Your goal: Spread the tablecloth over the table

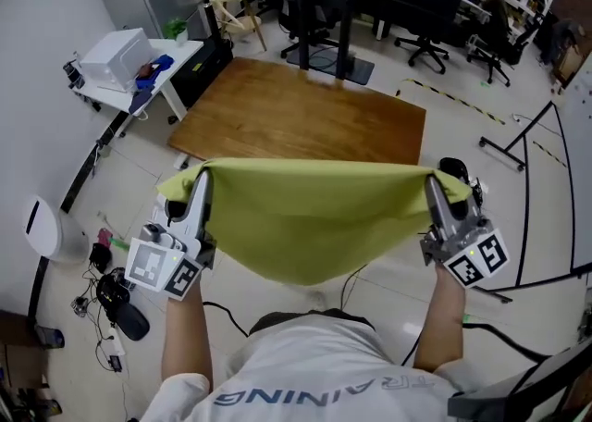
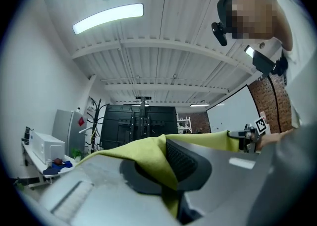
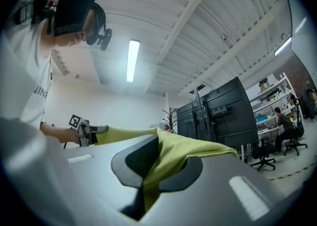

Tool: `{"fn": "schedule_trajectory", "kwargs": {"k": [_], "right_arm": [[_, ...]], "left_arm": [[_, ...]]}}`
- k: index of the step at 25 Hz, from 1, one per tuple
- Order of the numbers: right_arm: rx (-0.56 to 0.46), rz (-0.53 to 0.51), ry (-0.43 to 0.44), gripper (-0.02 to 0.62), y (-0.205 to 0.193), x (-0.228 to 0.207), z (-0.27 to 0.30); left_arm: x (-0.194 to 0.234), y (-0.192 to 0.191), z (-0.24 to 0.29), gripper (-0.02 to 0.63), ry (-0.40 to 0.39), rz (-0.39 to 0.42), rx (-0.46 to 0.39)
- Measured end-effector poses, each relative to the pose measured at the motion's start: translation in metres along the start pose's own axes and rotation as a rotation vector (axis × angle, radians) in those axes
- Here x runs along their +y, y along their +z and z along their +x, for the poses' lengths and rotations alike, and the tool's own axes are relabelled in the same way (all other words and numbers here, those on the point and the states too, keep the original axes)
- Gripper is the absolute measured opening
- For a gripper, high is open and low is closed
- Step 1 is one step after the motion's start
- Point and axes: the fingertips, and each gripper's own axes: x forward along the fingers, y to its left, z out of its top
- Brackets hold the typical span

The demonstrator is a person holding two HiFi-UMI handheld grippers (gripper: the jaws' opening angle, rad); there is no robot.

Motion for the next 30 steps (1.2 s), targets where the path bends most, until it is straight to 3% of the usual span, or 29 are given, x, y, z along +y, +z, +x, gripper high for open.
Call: {"fn": "schedule_trajectory", "kwargs": {"k": [8, 15, 21, 30], "right_arm": [[-0.009, -0.015, -0.098, 0.012, -0.001, -0.050, -0.002], [0.009, -0.013, -0.211, 0.012, -0.019, -0.094, 0.014], [0.027, -0.018, -0.335, 0.012, -0.034, -0.143, 0.058], [0.036, 0.098, -0.439, 0.014, -0.063, -0.194, 0.109]], "left_arm": [[0.002, 0.001, 0.089, 0.015, -0.101, 0.007, -0.012], [0.023, -0.039, 0.168, 0.015, -0.220, -0.050, -0.005], [0.055, -0.063, 0.243, 0.015, -0.332, -0.039, 0.020], [0.097, -0.088, 0.317, 0.015, -0.427, -0.081, 0.061]]}}
